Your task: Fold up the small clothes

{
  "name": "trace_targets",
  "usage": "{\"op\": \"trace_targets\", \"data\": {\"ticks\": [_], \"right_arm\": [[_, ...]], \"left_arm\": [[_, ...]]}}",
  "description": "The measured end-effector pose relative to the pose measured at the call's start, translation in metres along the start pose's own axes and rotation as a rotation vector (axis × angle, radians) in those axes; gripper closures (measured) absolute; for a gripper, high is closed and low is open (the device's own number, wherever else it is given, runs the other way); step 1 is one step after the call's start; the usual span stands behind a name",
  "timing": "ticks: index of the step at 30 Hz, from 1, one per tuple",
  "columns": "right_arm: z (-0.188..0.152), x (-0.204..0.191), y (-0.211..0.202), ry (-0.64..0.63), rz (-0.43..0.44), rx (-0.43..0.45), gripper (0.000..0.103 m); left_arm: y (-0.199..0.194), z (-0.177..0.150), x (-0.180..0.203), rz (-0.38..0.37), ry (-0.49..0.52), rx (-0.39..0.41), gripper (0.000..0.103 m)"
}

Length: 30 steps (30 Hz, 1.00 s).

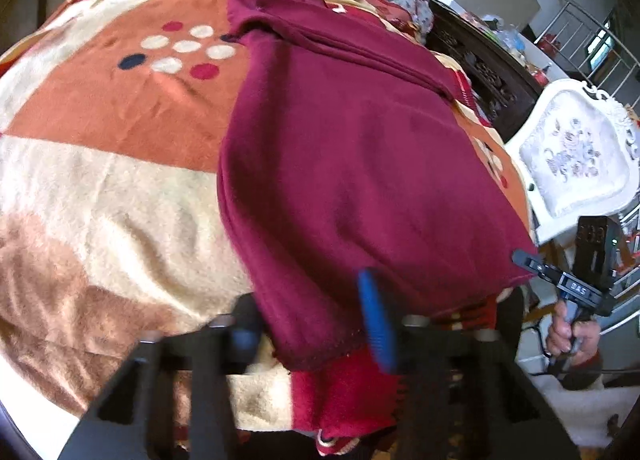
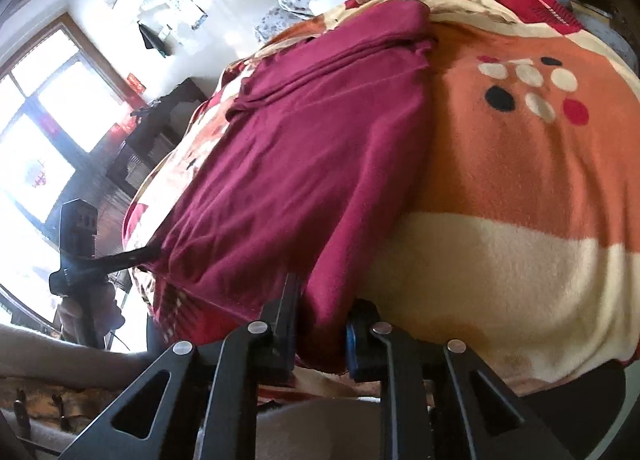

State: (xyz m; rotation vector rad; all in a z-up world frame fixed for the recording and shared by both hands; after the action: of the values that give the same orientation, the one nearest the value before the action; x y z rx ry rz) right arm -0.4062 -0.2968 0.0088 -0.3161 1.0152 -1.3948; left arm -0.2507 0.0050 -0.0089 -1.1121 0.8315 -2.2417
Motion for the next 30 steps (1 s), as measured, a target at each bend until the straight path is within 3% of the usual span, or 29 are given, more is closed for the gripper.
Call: {"op": "trace_targets", "data": {"ticks": [1, 3, 12, 19, 23, 30], "right_arm": [[0.001, -0.001, 0.000, 0.003, 0.017, 0.002, 0.085], [0.006, -0.003, 0.000, 0.009, 0.049, 0.007, 0.085], [0.044, -0.015, -0.017, -0.001, 0.165, 0.103, 0.088], [0.091, -0.023, -0.017, -0.044, 0.129, 0.179, 0.088], [0.119, -0.017, -0.018, 0.016, 0.090, 0.246, 0.088], [0.156, -0.018, 0.013, 0.023, 0.031, 0.259, 0.088]], "left_arm": [[0.000, 0.000, -0.002, 0.002, -0.007, -0.001, 0.081], [-0.001, 0.001, -0.005, 0.001, -0.013, 0.001, 0.085], [-0.021, 0.024, 0.008, -0.006, 0.020, 0.045, 0.090], [-0.033, 0.068, 0.021, 0.015, 0.074, 0.124, 0.091], [-0.045, 0.100, 0.027, -0.003, 0.087, 0.191, 0.091], [-0.036, 0.151, 0.033, -0.005, 0.117, 0.230, 0.091]]}}
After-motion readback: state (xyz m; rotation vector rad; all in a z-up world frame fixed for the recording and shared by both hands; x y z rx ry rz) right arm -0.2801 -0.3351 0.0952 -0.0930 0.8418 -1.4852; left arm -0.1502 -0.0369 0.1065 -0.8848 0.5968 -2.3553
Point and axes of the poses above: each gripper's, at about its wrist camera, not at the fingertips, and y roughly the way its jaws point, x to its right, z to its top, the point moved 3 cm from there along y, roughly the way its jaws point, and after that the axes turned 8 degrees about -z, right-handed, at the moved point
